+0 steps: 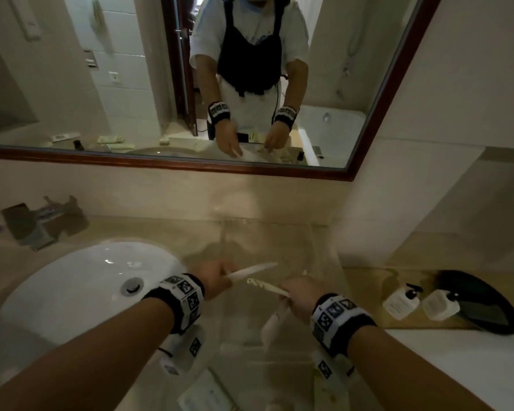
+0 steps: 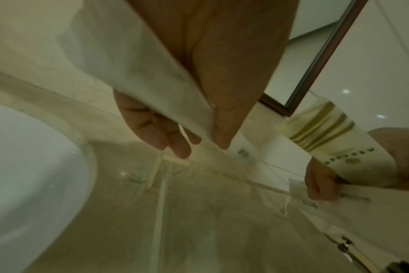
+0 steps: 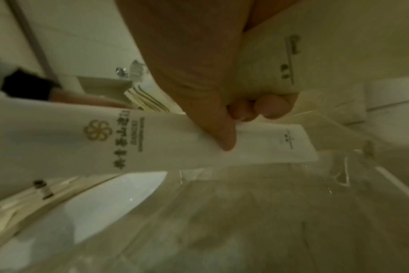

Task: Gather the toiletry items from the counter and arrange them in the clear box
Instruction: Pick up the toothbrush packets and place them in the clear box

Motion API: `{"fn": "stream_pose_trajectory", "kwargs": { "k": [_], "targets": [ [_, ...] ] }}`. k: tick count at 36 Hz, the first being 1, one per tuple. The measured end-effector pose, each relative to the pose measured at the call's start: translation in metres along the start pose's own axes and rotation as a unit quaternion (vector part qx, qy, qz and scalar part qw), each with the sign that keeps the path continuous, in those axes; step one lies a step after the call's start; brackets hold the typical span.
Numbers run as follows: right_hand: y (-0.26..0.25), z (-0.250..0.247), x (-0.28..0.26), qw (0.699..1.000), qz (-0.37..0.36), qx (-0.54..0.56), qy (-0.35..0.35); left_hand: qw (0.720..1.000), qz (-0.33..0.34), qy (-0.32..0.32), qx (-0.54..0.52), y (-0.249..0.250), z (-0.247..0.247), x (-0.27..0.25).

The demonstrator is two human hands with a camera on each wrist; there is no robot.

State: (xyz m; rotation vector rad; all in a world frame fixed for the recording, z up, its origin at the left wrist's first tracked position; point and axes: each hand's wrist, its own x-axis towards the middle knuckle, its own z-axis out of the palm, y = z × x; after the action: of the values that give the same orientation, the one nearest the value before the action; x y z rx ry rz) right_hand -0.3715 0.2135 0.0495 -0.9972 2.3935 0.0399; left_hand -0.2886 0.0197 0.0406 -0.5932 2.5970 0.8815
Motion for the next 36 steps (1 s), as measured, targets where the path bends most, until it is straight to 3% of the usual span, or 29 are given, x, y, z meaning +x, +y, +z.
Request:
{"fn": "stream_pose_trajectory", "kwargs": {
  "k": [7, 10, 13, 18, 22, 26, 29, 33, 36],
  "targets": [
    [-0.004, 0.027, 0.019, 0.999, -0.003, -0.033, -0.015, 0.994, 0.034, -0.067, 0.074, 0.014, 0.026, 0.024],
    [-0.001, 0.038, 0.022, 0.997, -0.016, -0.05, -0.055, 0.978, 0.063, -0.131, 0.147, 0.013, 0.039, 0.029],
    [0.002, 0.046, 0.021, 0.997, -0.017, -0.056, -0.047, 0.97, 0.082, -0.159, 0.165, 0.008, 0.051, 0.036],
    [0.014, 0.051, 0.021, 1.0, -0.008, -0.016, -0.022, 0.971, 0.129, -0.125, 0.159, 0.005, 0.064, 0.046],
    [0.017, 0.051, 0.015, 0.995, -0.024, -0.004, -0.093, 0.961, 0.146, -0.109, 0.209, 0.004, 0.072, 0.046],
    [0.013, 0.049, 0.014, 0.985, -0.033, -0.024, -0.171, 0.933, 0.176, -0.122, 0.29, -0.002, 0.084, 0.037],
    [0.013, 0.056, 0.018, 0.979, -0.015, -0.016, -0.202, 0.936, 0.166, -0.107, 0.291, -0.008, 0.097, 0.033],
    [0.016, 0.069, 0.026, 0.98, -0.003, -0.021, -0.198, 0.945, 0.169, -0.051, 0.276, 0.0, 0.097, 0.039],
    [0.021, 0.075, 0.03, 0.991, -0.004, -0.026, -0.131, 0.951, 0.161, -0.013, 0.265, 0.003, 0.095, 0.045]
  ]
}}
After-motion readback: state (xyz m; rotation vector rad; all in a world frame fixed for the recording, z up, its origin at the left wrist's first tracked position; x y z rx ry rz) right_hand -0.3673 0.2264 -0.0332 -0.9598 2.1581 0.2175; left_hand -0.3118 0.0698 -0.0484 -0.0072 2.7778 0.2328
